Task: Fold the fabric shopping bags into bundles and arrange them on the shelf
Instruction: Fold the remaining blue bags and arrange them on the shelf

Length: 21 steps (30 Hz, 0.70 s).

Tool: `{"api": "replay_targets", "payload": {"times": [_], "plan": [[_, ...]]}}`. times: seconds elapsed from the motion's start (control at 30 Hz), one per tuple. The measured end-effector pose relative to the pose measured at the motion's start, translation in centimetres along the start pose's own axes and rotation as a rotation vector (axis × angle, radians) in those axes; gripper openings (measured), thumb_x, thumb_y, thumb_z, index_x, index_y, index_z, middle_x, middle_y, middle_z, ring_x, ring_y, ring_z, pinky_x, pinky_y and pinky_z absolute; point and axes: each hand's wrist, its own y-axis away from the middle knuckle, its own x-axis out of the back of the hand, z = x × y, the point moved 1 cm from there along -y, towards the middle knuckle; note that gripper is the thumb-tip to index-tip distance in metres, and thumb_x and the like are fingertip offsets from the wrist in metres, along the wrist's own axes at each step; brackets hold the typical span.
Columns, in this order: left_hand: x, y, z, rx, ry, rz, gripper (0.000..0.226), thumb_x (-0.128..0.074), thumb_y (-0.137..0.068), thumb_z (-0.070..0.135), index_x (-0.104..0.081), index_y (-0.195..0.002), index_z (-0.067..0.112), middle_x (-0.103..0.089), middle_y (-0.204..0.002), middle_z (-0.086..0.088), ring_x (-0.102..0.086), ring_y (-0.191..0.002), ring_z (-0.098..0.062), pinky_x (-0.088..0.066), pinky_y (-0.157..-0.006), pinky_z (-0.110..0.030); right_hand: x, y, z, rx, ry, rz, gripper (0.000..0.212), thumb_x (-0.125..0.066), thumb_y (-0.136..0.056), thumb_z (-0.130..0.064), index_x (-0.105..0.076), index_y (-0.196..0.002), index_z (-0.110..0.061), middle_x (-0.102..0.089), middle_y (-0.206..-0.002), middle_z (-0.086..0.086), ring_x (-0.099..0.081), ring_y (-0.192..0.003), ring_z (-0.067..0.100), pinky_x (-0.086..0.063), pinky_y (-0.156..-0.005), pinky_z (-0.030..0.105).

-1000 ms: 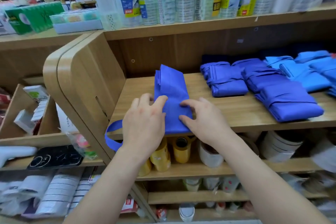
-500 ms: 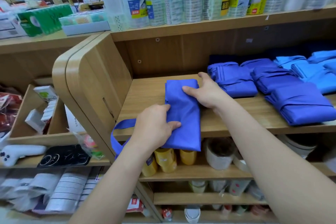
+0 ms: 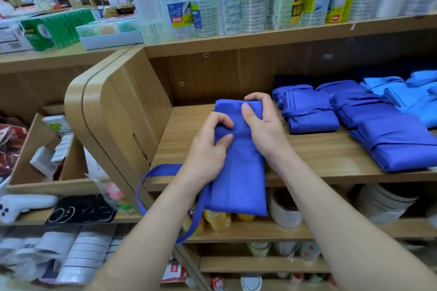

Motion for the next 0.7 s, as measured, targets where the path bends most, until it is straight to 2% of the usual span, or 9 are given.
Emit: {"api": "replay_targets", "payload": {"times": [0.07,0.13,0.23,0.3,0.4,0.47,0.53,0.6,0.7], "plan": [[-0.7,0.0,-0.2,-0.025,0.040,0.026,0.036,-0.051,-0.092,-0.005,-0.057,-0.112,0.024,-0.059,-0.113,0.013,-0.051,-0.107,0.004,-0.035,-0.094,-0.009,0.2,0.1,0.1,-0.026,0.124,-0.057,0.025,-0.045,-0.103,-0.027,-0.044,-0.127,-0.021,-0.052,-0.107,-0.010,-0.053,-0.099,0.008,-0.040,-0.092,0.028],[-1.5,-0.1,-0.4,-0.065,0.010,0.019,0.042,-0.049,-0.093,0.001,-0.056,-0.124,0.029,-0.058,-0.123,0.007,-0.050,-0.116,-0.002,-0.034,-0.099,-0.012,0.4,0.4,0.3,-0.038,0.155,0.002,0.030,-0.045,-0.103,-0.027,-0.042,-0.132,-0.020,-0.052,-0.109,-0.010,-0.052,-0.100,0.010,-0.039,-0.091,0.026],[-2.0,-0.2,-0.2,-0.117,-0.032,-0.025,0.043,-0.044,-0.096,0.014,-0.049,-0.136,0.031,-0.055,-0.129,0.009,-0.049,-0.118,0.000,-0.032,-0.099,-0.009,0.8,0.8,0.8,0.066,0.101,0.146,0.019,-0.051,-0.100,-0.019,-0.050,-0.119,-0.019,-0.052,-0.100,-0.021,-0.051,-0.092,-0.008,-0.038,-0.083,0.014],[-1.7,-0.4,0.1,-0.095,0.038,-0.061,0.043,-0.045,-0.101,0.012,-0.041,-0.141,0.029,-0.048,-0.132,0.020,-0.045,-0.120,0.011,-0.031,-0.098,-0.005,1.0,0.9,1.2,0.137,0.091,0.165,0.014,-0.053,-0.099,-0.015,-0.050,-0.111,-0.020,-0.052,-0.100,-0.020,-0.051,-0.092,-0.008,-0.039,-0.084,0.013],[-1.0,-1.0,1.0,-0.042,0.189,-0.070,0.049,-0.048,-0.102,0.014,-0.031,-0.145,0.031,-0.043,-0.134,0.021,-0.046,-0.111,0.020,-0.036,-0.093,-0.004,1.2,1.1,0.9,0.207,0.076,0.123,0.011,-0.053,-0.097,-0.015,-0.049,-0.106,-0.019,-0.053,-0.099,-0.017,-0.053,-0.091,-0.003,-0.041,-0.084,0.015],[-0.9,-1.6,1.5,0.032,0.316,-0.040,0.040,-0.052,-0.101,0.019,-0.039,-0.137,0.032,-0.055,-0.119,0.011,-0.059,-0.091,0.010,-0.049,-0.079,-0.013,1.2,1.3,0.5,0.232,0.071,0.104,0.008,-0.051,-0.097,-0.018,-0.048,-0.105,-0.018,-0.053,-0.097,-0.016,-0.053,-0.089,-0.004,-0.042,-0.082,0.015],[-1.2,-1.8,1.9,0.017,0.313,0.023,0.024,-0.053,-0.100,0.018,-0.050,-0.123,0.026,-0.060,-0.101,0.006,-0.060,-0.080,0.000,-0.052,-0.070,-0.021,1.3,1.2,0.2,0.190,0.061,0.070,0.010,-0.049,-0.097,-0.024,-0.047,-0.104,-0.018,-0.054,-0.096,-0.014,-0.054,-0.089,-0.001,-0.045,-0.083,0.020],[-1.7,-1.6,2.0,-0.037,0.251,0.076,0.016,-0.053,-0.100,0.014,-0.053,-0.114,0.021,-0.059,-0.095,0.005,-0.056,-0.079,-0.004,-0.051,-0.071,-0.024,1.5,1.1,0.2,0.065,-0.030,0.001,0.011,-0.051,-0.100,-0.025,-0.048,-0.107,-0.018,-0.055,-0.097,-0.011,-0.056,-0.089,0.005,-0.049,-0.085,0.028],[-1.8,-1.8,1.4,0.025,0.223,0.012,0.020,-0.050,-0.101,0.015,-0.048,-0.120,0.023,-0.057,-0.100,0.004,-0.055,-0.083,-0.004,-0.051,-0.077,-0.027,1.5,0.8,0.2,0.064,-0.008,-0.005,0.014,-0.058,-0.097,-0.015,-0.055,-0.111,-0.017,-0.057,-0.098,-0.015,-0.055,-0.088,0.000,-0.047,-0.084,0.021]]}}
